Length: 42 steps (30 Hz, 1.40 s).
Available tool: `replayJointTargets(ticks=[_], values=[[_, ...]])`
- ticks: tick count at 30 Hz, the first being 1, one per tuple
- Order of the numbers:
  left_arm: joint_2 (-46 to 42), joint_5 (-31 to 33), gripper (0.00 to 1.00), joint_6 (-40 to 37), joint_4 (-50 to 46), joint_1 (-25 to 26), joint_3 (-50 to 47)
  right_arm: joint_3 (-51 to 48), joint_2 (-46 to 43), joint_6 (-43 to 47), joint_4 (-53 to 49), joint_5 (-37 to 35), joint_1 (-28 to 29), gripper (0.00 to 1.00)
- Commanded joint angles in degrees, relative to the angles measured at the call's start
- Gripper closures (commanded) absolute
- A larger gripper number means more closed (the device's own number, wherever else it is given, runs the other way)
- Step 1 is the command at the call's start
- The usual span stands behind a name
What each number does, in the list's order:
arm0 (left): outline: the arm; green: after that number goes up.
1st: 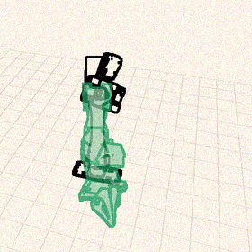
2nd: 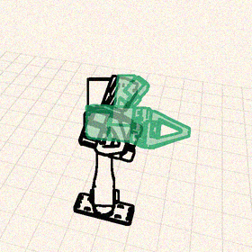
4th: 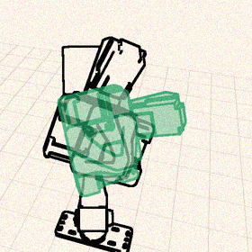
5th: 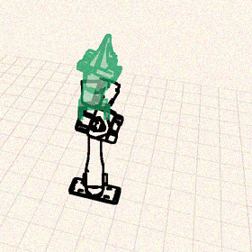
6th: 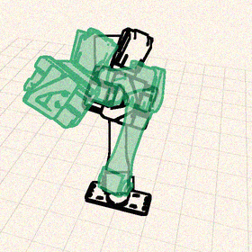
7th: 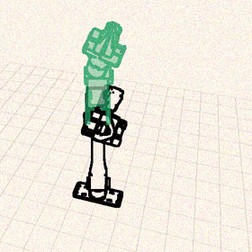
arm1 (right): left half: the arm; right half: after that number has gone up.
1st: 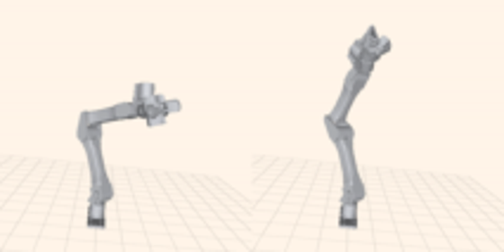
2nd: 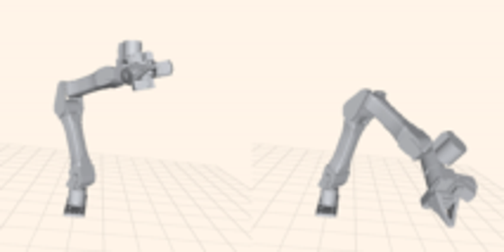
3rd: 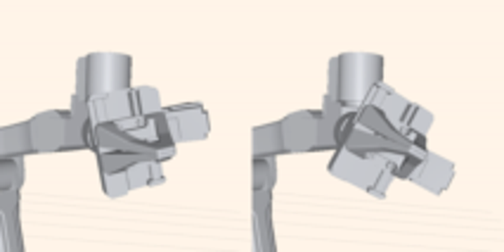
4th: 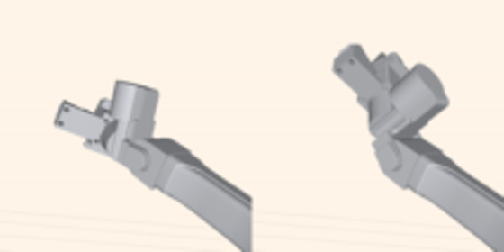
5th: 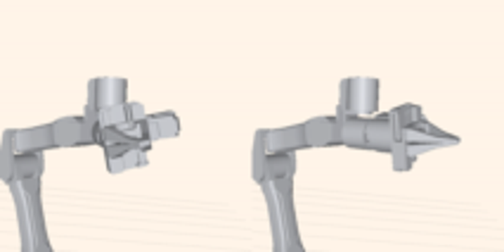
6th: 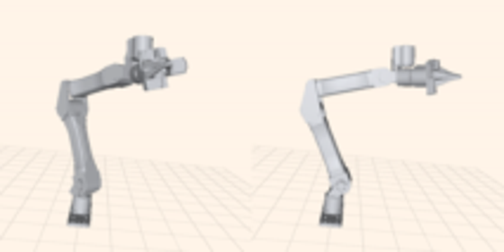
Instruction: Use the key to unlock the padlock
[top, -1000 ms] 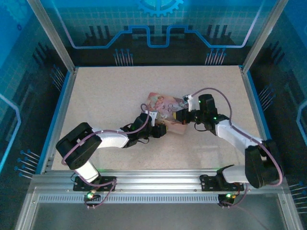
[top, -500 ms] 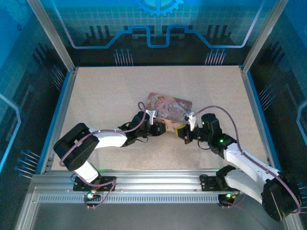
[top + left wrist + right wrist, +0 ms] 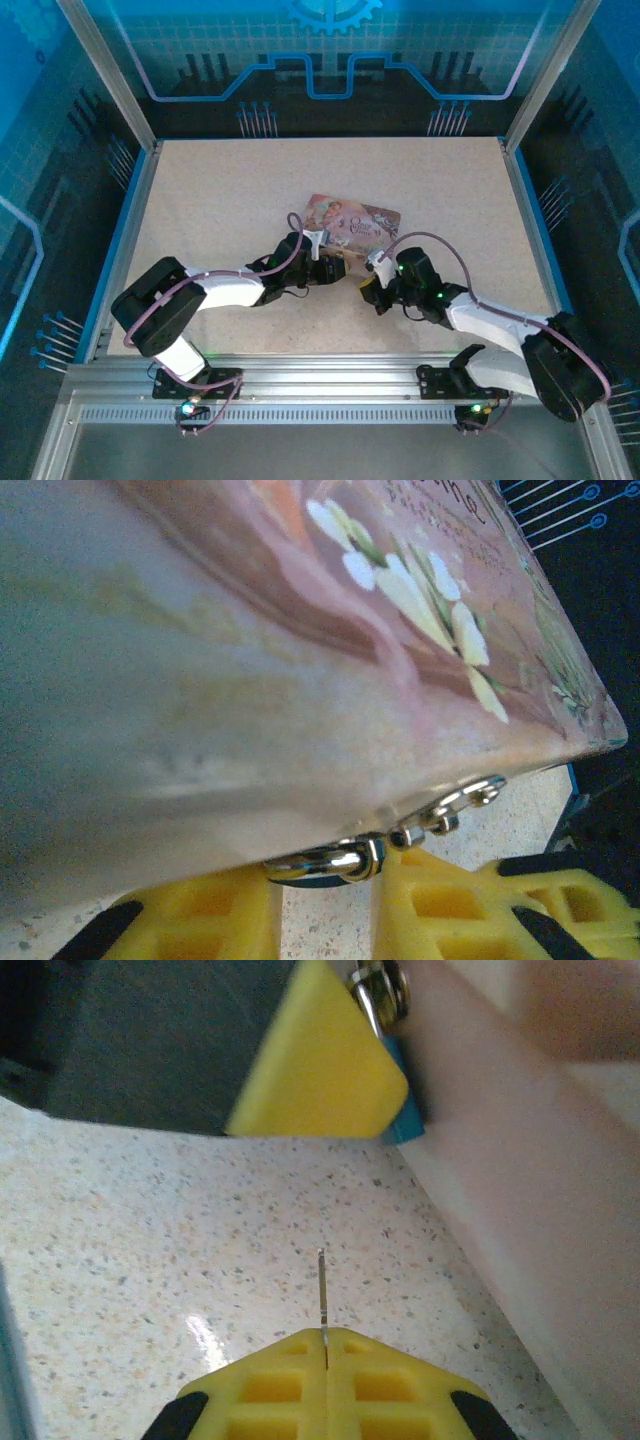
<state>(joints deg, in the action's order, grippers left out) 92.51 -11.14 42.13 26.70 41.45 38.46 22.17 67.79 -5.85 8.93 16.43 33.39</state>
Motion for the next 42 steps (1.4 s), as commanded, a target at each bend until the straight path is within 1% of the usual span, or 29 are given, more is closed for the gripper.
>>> replayJointTargets(ticks=[1,8,10,16,27,42], values=[[-2.6,-1.6,0.76,0.4,1.8,-0.3,1.5,1.7,3.2,3.5,4.5,-1.1,0.6,1.00],[-2.5,-1.7,0.76,0.6,1.6,-0.3,1.6,3.6,7.6,5.6,6.2,-2.7,0.6,1.00],[-2.4,-1.8,0.77,0.6,1.5,-0.3,1.7,3.6,7.7,6.1,8.0,-3.7,0.6,1.00],[-2.4,-2.0,0.77,0.8,1.1,-0.3,1.9,3.3,7.7,7.4,9.2,-6.0,0.6,1.00],[-2.6,-2.2,0.78,1.3,0.6,-0.3,2.0,4.0,8.9,9.3,10.6,-7.4,0.6,1.00],[-2.6,-2.4,0.78,1.5,-0.1,-0.3,2.3,5.2,11.2,11.6,10.4,-6.7,1.7,1.00]])
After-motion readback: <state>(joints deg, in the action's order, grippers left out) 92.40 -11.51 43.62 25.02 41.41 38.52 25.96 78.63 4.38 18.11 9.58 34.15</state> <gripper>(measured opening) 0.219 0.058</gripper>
